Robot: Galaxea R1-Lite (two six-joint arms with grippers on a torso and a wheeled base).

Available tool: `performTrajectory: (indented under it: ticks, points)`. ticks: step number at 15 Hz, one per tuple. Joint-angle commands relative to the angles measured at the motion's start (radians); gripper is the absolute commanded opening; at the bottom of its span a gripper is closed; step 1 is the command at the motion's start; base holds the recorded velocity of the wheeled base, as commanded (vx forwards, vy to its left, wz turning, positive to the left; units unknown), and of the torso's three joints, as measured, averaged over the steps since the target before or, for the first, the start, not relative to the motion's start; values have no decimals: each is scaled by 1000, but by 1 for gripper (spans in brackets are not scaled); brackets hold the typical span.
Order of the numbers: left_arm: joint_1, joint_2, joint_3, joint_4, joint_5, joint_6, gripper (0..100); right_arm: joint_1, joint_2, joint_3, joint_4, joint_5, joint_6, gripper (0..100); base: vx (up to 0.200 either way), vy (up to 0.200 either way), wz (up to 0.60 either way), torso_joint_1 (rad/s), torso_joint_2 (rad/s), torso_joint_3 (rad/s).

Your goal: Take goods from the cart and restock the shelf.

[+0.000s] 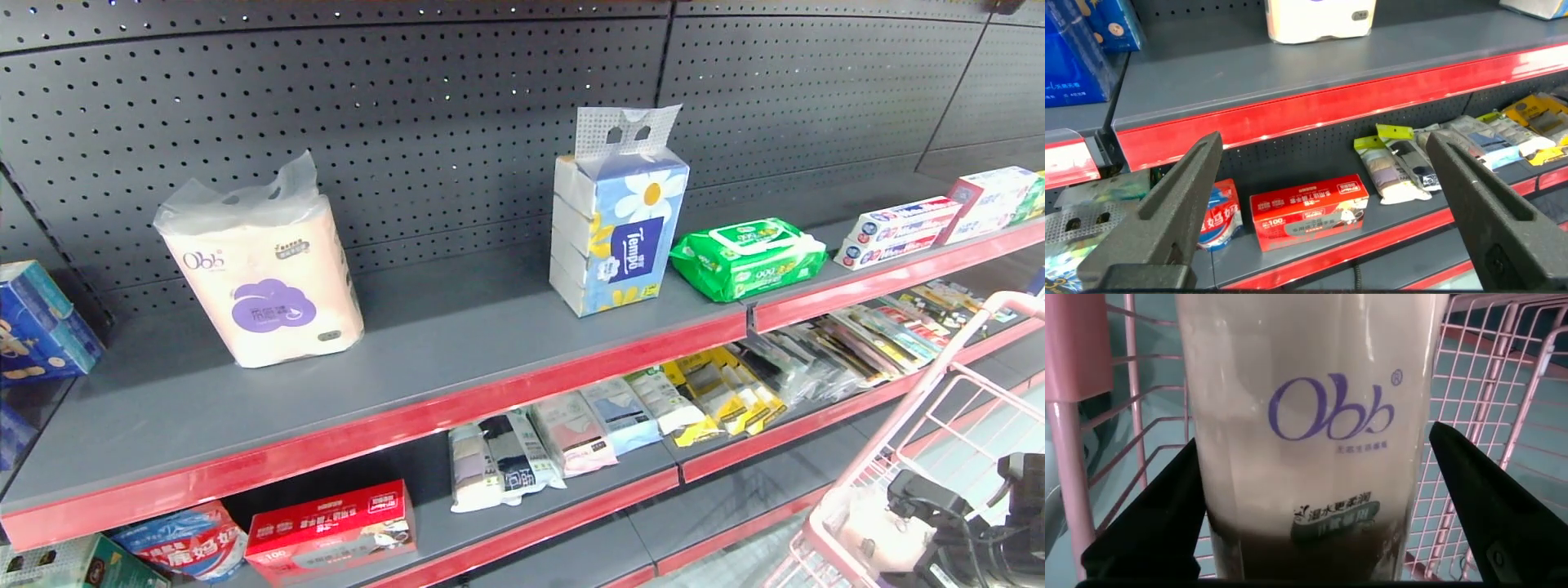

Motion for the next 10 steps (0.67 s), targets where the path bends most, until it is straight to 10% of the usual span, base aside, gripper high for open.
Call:
performTrajectory:
  ticks: [1,10]
  points:
    - [0,2,0,0,0,0,100,-7,-1,-4,-1,-5,-10,100,0,0,0,0,0,0]
    - [0,0,0,0,0,0,100,57,-34,-66,116,-83,-51,100,0,0,0,0,0,0]
